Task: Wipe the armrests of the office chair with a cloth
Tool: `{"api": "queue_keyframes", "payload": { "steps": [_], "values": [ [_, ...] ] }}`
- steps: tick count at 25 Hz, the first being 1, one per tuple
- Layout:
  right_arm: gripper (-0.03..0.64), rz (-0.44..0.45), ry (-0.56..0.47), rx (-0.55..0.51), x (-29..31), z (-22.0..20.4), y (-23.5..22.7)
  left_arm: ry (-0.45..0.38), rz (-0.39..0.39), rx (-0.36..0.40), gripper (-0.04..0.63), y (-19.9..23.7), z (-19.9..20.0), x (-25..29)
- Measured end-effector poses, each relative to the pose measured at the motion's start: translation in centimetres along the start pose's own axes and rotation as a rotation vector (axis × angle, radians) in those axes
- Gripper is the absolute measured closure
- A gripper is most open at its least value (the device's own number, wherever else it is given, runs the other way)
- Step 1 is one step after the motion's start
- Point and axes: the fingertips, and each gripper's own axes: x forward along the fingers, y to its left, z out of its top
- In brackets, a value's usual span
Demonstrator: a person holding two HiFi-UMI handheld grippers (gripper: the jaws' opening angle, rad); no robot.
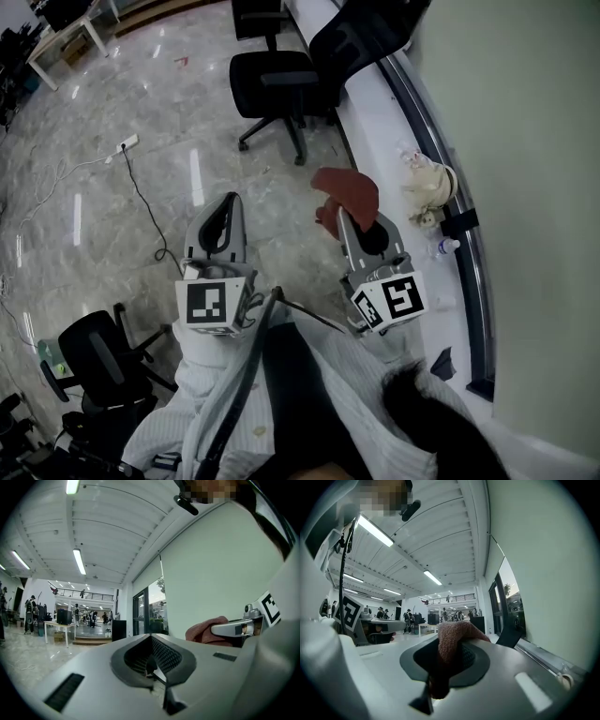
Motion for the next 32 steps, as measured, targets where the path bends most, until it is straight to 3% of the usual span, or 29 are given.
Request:
{"api": "queue_keyframes", "payload": {
  "steps": [5,11,22,32],
  "values": [
    [0.584,0.04,0.015,0.01,3.6,-0.9,-0.3,0.015,0.06,-0.011,0.592,3.4,-0.9,1.8],
    [0.584,0.097,0.028,0.012,13.2,-2.3,0.3,0.018,0.133,-0.017,0.591,11.8,-2.6,5.7],
    [0.584,0.114,0.037,0.04,40.8,-2.0,4.8,0.028,0.192,0.025,0.592,37.4,-0.7,16.6],
    [0.584,0.164,0.089,0.046,61.7,-4.0,6.4,0.046,0.216,-0.011,0.592,53.9,-2.9,27.7]
  ]
}}
